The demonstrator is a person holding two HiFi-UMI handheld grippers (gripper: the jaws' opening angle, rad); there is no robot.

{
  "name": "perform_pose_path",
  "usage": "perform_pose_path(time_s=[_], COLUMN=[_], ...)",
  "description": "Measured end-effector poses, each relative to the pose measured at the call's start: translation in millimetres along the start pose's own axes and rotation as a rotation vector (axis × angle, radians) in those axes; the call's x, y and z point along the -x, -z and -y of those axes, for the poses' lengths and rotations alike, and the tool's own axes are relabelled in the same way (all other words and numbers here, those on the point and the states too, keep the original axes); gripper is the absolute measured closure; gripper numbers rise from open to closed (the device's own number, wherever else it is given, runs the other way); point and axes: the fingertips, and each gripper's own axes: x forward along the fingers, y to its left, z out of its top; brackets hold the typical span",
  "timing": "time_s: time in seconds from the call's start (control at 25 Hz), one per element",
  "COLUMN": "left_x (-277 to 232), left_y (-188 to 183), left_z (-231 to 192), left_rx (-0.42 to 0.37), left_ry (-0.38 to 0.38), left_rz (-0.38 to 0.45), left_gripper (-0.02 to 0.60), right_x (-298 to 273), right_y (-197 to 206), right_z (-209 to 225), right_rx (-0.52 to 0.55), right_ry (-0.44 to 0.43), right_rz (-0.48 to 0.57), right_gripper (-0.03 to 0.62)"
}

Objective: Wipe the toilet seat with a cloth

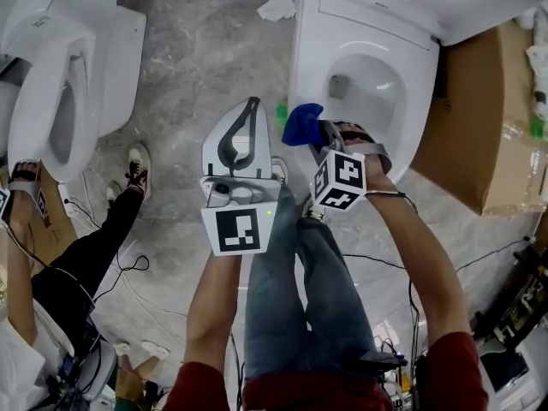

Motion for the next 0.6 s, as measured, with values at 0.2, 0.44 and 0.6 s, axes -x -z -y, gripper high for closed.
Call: perform_pose_path(time_s=[0.2, 0.44, 0.6], left_x=[14, 21, 25], left_y=[4, -7, -7], left_z=[7, 27, 41], left_rx=[-0.015, 0.003, 0.012], left_ry=[-0.012, -0.023, -0.006], left_rz=[-0.008, 0.033, 0.027], left_gripper=[0.565, 0.565, 0.565], right_x=[16, 34, 41], right_y=[20, 45, 54], right_z=[-49, -94, -114], right_rx=[-0.076, -0.131, -0.088], right_ry=[-0.036, -0.011, 0.005], right_rz=[-0.037, -0.07, -0.108], right_gripper=[0.538, 0.539, 0.539])
